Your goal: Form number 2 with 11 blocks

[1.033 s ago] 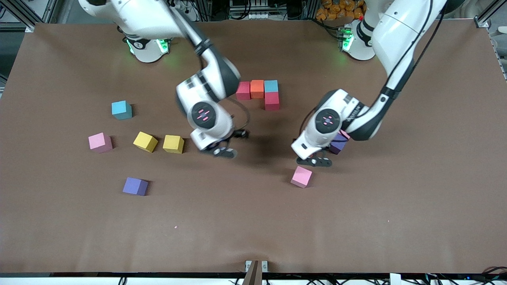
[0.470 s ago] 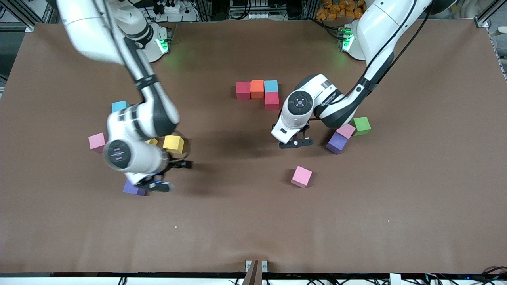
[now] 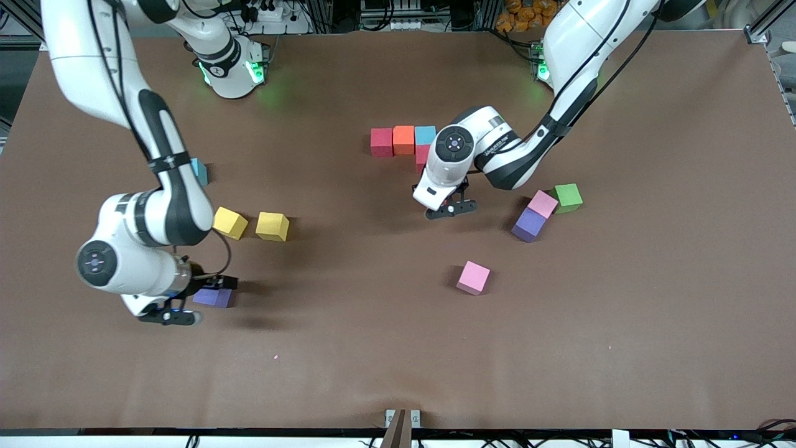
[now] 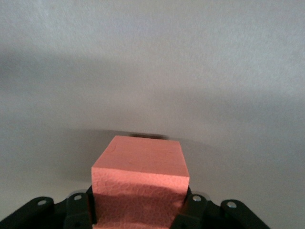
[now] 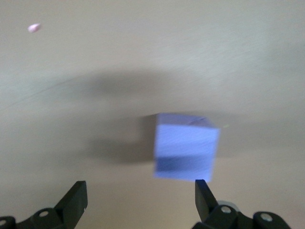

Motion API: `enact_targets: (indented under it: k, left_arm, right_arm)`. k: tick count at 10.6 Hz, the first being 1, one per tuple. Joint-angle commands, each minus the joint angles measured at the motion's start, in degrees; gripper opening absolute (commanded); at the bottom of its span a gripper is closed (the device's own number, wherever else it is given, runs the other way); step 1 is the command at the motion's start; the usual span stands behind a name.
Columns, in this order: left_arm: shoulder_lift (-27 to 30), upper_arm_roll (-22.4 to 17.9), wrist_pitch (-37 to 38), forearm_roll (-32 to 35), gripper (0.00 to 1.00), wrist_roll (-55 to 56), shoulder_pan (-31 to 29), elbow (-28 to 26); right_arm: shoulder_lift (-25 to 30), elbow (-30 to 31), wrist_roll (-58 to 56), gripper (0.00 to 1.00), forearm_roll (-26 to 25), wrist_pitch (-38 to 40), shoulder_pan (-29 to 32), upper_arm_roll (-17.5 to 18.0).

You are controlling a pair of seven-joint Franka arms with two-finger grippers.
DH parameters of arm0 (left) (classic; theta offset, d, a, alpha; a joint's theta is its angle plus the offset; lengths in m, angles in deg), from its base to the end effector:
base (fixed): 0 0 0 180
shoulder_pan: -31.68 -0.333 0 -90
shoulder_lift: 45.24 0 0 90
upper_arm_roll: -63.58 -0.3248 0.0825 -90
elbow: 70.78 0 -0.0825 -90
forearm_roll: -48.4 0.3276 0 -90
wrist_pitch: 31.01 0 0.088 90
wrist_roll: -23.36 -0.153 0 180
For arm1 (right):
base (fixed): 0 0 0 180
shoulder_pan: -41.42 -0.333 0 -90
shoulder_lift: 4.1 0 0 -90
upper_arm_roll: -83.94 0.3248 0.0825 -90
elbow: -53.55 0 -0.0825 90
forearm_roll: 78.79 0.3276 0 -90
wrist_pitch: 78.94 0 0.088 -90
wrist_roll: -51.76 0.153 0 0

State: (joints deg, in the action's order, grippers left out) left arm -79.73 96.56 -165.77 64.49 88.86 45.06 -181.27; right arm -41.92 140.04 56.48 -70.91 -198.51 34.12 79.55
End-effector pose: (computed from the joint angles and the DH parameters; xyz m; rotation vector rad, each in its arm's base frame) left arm 0.4178 -0.4027 0.2152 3.0984 0.3078 -0.2134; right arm 0.6550 0.0529 0.2639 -3.0720 0.1386 0.1299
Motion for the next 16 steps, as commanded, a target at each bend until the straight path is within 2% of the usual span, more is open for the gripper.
enact_targets:
  k: [1,2,4,10,16]
  left_arm:
    - [1.4,0.0,-1.1,-1.0,0.25,1.7,1.1,-1.7]
    - [1.3,0.0,-1.8,-0.9,0.25,2.9,1.6,-2.0]
    - [1.4,0.0,-2.1,-0.8,0.25,3.0,1.9,-2.5]
    - [1.4,0.1,-4.1,-0.1,0.25,3.0,3.1,-4.9]
    - [1.4,0.2,-4.2,0.1,0.27,3.1,4.0,-5.5]
  right_arm:
    - [-4.2,-3.1,-2.5,1.0,-1.6,-4.1,2.2,1.0]
    - [-6.0,-3.1,-2.4,1.0,-1.6,-8.6,2.0,1.0]
    - [-7.6,-3.2,-2.4,1.0,-1.6,-10.9,2.3,1.0]
    - [-7.6,-2.9,-2.3,1.0,-2.2,-10.3,3.2,1.0]
    - [-7.4,-0.1,0.7,1.0,-1.8,-10.2,3.2,1.1]
